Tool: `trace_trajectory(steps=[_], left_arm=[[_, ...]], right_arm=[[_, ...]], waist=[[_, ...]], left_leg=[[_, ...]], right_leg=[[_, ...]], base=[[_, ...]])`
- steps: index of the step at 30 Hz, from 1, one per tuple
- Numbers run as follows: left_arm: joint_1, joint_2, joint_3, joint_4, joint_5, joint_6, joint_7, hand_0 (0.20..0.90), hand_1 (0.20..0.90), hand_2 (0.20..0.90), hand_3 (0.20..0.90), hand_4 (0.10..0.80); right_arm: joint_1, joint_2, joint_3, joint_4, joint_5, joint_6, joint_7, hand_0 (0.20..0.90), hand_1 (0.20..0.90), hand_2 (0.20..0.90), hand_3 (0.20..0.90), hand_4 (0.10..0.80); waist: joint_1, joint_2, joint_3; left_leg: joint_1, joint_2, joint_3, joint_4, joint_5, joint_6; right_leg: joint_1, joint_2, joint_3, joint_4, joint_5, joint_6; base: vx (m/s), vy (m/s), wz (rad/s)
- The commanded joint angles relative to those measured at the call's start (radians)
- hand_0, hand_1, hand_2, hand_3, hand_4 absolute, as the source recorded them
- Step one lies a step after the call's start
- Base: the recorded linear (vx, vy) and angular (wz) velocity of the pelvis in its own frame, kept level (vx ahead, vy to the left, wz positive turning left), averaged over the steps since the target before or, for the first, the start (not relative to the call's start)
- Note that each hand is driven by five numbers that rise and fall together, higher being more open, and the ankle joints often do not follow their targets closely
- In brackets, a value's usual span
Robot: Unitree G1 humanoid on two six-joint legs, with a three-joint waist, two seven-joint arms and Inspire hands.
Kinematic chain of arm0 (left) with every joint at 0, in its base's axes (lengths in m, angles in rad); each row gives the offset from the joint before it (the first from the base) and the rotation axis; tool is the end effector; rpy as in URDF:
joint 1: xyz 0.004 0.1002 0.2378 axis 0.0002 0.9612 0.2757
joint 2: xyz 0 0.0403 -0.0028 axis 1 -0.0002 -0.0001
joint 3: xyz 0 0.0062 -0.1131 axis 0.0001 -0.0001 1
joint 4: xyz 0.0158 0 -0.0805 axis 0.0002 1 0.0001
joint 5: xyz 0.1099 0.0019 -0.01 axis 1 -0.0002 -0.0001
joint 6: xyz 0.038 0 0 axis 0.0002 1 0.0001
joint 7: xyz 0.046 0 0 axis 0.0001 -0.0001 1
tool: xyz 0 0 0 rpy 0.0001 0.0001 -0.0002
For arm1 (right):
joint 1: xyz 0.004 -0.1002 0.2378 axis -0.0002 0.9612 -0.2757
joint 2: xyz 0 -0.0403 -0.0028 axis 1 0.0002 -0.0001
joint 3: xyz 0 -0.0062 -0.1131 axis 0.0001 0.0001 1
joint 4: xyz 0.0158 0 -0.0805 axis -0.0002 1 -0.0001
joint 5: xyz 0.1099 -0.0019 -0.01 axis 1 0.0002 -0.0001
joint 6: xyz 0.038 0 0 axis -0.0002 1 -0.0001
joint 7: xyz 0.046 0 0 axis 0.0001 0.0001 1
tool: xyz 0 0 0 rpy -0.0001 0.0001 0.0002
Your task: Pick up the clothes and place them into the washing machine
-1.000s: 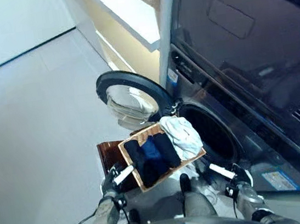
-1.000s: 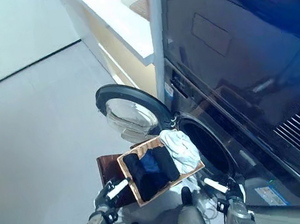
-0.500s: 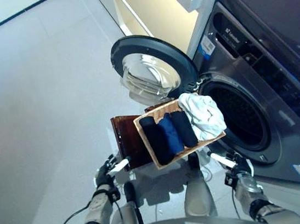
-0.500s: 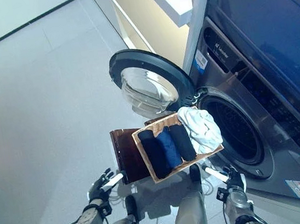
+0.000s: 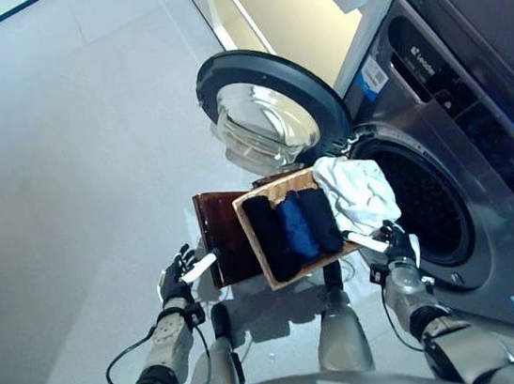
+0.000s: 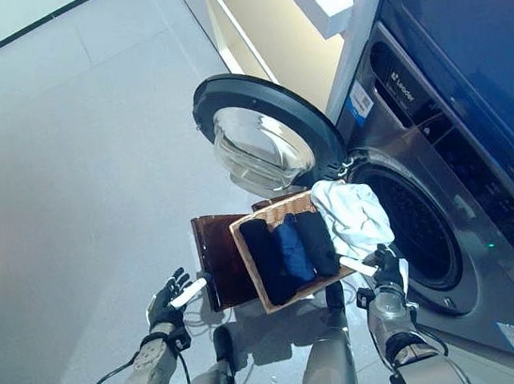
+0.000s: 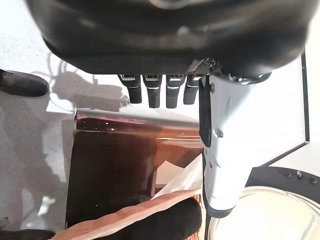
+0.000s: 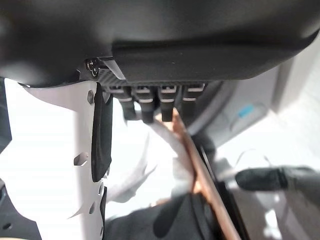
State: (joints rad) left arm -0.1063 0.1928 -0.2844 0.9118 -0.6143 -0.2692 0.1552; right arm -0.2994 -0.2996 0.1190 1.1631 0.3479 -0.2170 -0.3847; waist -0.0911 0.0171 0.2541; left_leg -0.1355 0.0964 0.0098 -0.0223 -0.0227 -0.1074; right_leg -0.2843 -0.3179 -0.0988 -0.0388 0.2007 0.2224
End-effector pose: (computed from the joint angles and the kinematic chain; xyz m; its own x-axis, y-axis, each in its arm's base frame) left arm 0.1717 0.1801 -0.0933 0.8010 0.1807 -0.5707 -0.2884 0.9519 -0.1034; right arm 0.2050 -0.2383 -0.0768 0.6761 -0.5433 -0.4977 0.4421 0.8395 -0.3158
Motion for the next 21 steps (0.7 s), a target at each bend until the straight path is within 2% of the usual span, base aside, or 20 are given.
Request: trace_trajectory(steps=[1, 10, 13, 21], left_arm=[[-0.009, 0.035, 0.047, -0.081, 0.013, -0.063, 0.027, 0.900, 0.900, 0.900, 0.900, 0.800], [0.039, 0.041, 0.090, -0.097, 0.015, -0.050, 0.043, 0.900, 0.900, 0.900, 0.900, 0.800], [0.047, 0.040, 0.101, -0.097, 0.021, -0.050, 0.044, 0.900, 0.900, 0.900, 0.900, 0.800], [0.035, 0.022, 0.104, -0.059, 0.020, -0.051, 0.054, 0.900, 0.900, 0.900, 0.900, 0.800]], right_arm=[[-0.026, -0.076, 0.007, -0.091, -0.071, -0.021, -0.068, 0.900, 0.900, 0.900, 0.900, 0.800], [0.122, -0.043, 0.004, -0.394, -0.093, -0.026, -0.052, 0.900, 0.900, 0.900, 0.900, 0.800], [0.189, -0.012, 0.009, -0.412, -0.085, -0.027, -0.027, 0.900, 0.900, 0.900, 0.900, 0.800], [0.217, 0.012, 0.012, -0.349, -0.114, -0.018, -0.052, 0.900, 0.900, 0.900, 0.900, 0.800]], waist=[[0.025, -0.014, 0.017], [-0.015, -0.041, -0.001], [-0.033, -0.050, -0.010], [-0.054, -0.051, -0.012]], left_leg=[[0.001, 0.074, -0.020, 0.038, 0.011, -0.037], [0.067, 0.098, 0.009, -0.014, 0.010, -0.045], [0.101, 0.105, 0.023, -0.026, 0.002, -0.045], [0.136, 0.103, 0.041, -0.023, -0.016, -0.042]], right_leg=[[-0.028, -0.061, 0.016, 0.099, 0.034, 0.028], [-0.039, -0.040, 0.039, 0.105, 0.034, 0.032], [-0.047, -0.030, 0.055, 0.114, 0.031, 0.032], [-0.056, -0.024, 0.077, 0.126, 0.027, 0.033]], base=[[0.000, 0.000, 0.00], [0.003, 0.008, -0.06], [0.016, 0.018, -0.10], [0.011, 0.020, -0.12]])
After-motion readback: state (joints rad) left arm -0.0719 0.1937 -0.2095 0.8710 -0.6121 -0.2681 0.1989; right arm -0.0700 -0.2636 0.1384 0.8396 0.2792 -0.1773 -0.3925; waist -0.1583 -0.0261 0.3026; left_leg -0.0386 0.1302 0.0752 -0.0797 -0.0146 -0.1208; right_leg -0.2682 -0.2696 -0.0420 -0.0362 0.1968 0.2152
